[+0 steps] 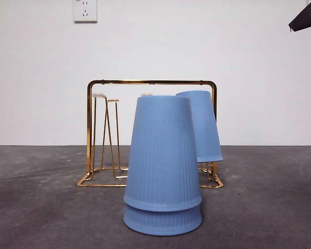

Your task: Pick the top cup and place it on cupholder, pick up the mid cup and place it on cupholder, last pick the bottom cup and place it on cupholder.

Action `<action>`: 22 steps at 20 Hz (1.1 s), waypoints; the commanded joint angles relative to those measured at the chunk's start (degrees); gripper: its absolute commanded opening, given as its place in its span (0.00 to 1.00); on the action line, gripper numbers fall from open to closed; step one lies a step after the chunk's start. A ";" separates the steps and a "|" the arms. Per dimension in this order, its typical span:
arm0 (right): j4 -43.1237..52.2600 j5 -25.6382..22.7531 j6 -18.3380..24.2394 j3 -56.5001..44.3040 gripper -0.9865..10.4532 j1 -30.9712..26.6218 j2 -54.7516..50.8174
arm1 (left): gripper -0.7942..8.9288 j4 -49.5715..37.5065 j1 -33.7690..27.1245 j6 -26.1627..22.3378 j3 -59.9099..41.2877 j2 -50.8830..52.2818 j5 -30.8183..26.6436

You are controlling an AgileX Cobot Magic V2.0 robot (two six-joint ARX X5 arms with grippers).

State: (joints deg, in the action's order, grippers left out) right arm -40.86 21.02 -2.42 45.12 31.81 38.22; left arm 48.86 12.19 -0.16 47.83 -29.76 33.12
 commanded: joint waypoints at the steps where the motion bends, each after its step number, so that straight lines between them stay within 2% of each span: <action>1: 0.50 0.15 -0.63 0.24 0.49 0.42 0.24 | 0.58 -2.25 1.95 1.20 1.64 -2.54 0.35; 4: 0.37 0.13 -0.61 0.24 0.49 0.42 0.22 | 0.58 -5.86 6.32 3.52 4.15 -7.37 -0.39; 13: 0.31 0.00 -0.61 0.24 0.49 0.42 0.24 | 0.58 -11.06 28.70 1.77 15.76 -32.00 -16.26; 17: 0.07 0.02 -0.63 0.24 0.49 0.42 0.22 | 0.58 -14.43 33.90 0.61 16.83 -41.13 -20.00; 22: 0.07 0.02 -0.63 0.24 0.49 0.42 0.22 | 0.58 -16.15 37.53 -0.72 16.83 -48.68 -25.33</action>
State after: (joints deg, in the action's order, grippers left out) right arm -41.12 20.97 -2.44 45.12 31.81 38.26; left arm 33.41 49.01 0.34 63.42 -77.71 8.14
